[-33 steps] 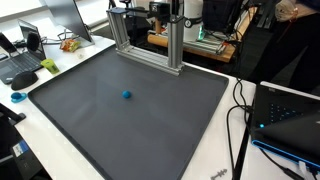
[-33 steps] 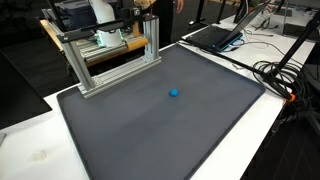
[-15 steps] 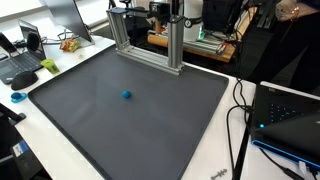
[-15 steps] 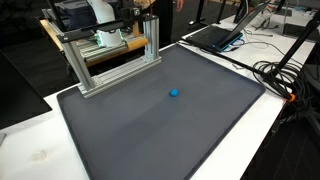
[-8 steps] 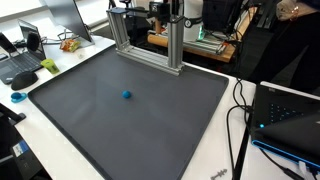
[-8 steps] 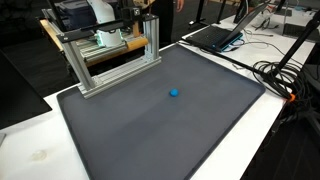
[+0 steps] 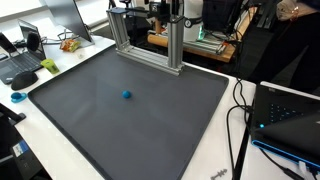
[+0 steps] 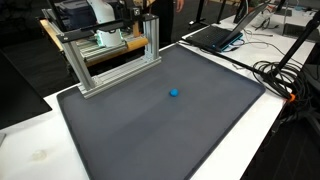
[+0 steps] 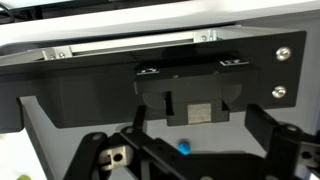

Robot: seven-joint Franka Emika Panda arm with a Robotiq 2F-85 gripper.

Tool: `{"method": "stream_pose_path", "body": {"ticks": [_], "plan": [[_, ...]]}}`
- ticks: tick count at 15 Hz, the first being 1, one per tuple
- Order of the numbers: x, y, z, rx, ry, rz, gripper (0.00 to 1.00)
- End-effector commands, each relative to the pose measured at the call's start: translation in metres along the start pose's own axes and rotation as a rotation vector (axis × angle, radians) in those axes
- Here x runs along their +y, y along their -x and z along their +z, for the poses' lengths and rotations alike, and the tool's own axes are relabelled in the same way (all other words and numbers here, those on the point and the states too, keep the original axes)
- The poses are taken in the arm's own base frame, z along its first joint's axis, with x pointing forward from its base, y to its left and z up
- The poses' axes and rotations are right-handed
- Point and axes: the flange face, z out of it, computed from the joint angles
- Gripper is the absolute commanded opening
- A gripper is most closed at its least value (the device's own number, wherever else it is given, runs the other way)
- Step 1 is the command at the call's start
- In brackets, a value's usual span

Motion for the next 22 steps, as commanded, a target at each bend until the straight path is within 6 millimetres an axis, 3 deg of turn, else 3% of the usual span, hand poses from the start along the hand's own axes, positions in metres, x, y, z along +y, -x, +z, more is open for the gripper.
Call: {"method": "stream_pose_path", "body": {"ticks": [1,22], "plan": [[0.005,0.01,0.006,0.014,-0.008,-0.013,1.0],[0.0,0.021,0.013,-0.008,0.017,-0.122,1.0]]}}
